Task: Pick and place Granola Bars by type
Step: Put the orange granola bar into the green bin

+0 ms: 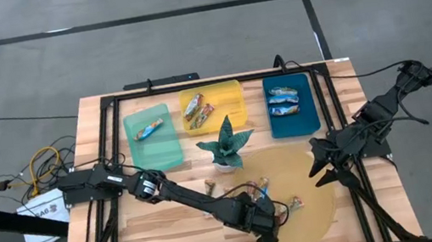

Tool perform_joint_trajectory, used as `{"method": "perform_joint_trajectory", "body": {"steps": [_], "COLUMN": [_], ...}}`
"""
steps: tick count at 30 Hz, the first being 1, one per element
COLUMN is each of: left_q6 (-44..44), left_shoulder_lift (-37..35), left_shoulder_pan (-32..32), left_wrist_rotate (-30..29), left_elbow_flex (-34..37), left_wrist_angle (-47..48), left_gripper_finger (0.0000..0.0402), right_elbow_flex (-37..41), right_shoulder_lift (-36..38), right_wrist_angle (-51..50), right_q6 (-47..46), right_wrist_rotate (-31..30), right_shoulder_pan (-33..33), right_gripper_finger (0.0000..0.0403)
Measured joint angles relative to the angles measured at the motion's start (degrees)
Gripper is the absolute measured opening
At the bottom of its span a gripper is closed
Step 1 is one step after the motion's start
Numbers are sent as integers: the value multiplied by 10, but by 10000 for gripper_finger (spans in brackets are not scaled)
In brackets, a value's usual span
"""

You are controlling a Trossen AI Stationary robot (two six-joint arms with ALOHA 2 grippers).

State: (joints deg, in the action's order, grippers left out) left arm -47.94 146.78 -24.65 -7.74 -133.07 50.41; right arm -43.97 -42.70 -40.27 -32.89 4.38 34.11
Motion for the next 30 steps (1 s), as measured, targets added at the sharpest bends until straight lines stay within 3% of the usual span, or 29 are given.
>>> {"method": "perform_joint_trajectory", "body": {"steps": [13,24,30], "left_q6": [-54,-95,-103], "left_shoulder_lift": [-13,-50,-84], "left_shoulder_pan": [-12,-33,-48], "left_wrist_rotate": [-24,-177,-262], "left_elbow_flex": [-19,-19,-19], "left_wrist_angle": [-68,-147,-134], "left_gripper_finger": [52,50,50], "right_elbow_flex": [0,0,0], "right_shoulder_lift": [0,0,1], "right_wrist_angle": [-3,-14,-17], "right_q6": [30,58,66], "right_wrist_rotate": [2,4,4], "right_shoulder_pan": [0,0,0], "right_gripper_finger": [169,169,169]}}
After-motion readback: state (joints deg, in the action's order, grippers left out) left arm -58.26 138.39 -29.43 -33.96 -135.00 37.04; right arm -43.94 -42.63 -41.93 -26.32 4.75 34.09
